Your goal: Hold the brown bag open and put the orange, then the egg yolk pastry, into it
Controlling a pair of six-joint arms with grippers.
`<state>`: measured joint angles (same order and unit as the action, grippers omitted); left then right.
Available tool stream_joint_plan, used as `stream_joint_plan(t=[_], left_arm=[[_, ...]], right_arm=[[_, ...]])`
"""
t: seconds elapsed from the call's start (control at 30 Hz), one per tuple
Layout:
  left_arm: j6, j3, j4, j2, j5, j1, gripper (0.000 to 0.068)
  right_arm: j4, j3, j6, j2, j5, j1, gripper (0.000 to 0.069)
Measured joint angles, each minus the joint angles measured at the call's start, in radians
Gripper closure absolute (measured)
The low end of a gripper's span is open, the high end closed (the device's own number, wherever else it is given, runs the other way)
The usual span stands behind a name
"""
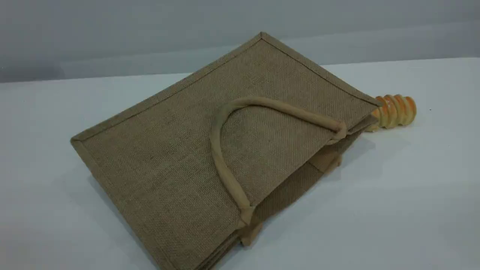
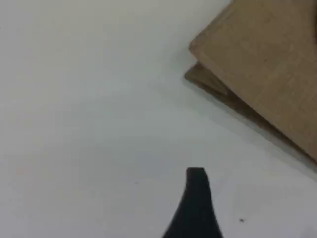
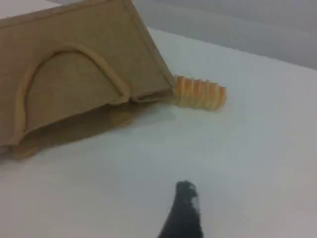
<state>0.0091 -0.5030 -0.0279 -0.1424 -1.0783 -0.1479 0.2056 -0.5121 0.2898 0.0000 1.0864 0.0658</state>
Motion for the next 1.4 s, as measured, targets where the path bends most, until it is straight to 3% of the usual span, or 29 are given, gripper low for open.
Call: stream_joint_plan(t=[0.3,1.4], left_arm=[[0.001,0.0,0.001,0.106,0.0,0.15,0.0144],[0.001,0.0,0.001,0.142,0.002,0.152,0.0144]], right_arm=[[0.007,0.0,0.0,0.0,0.0,-0.059,0.0142],[0.023,0.0,0.0,0.0,0.0,-0.068,0.0142]])
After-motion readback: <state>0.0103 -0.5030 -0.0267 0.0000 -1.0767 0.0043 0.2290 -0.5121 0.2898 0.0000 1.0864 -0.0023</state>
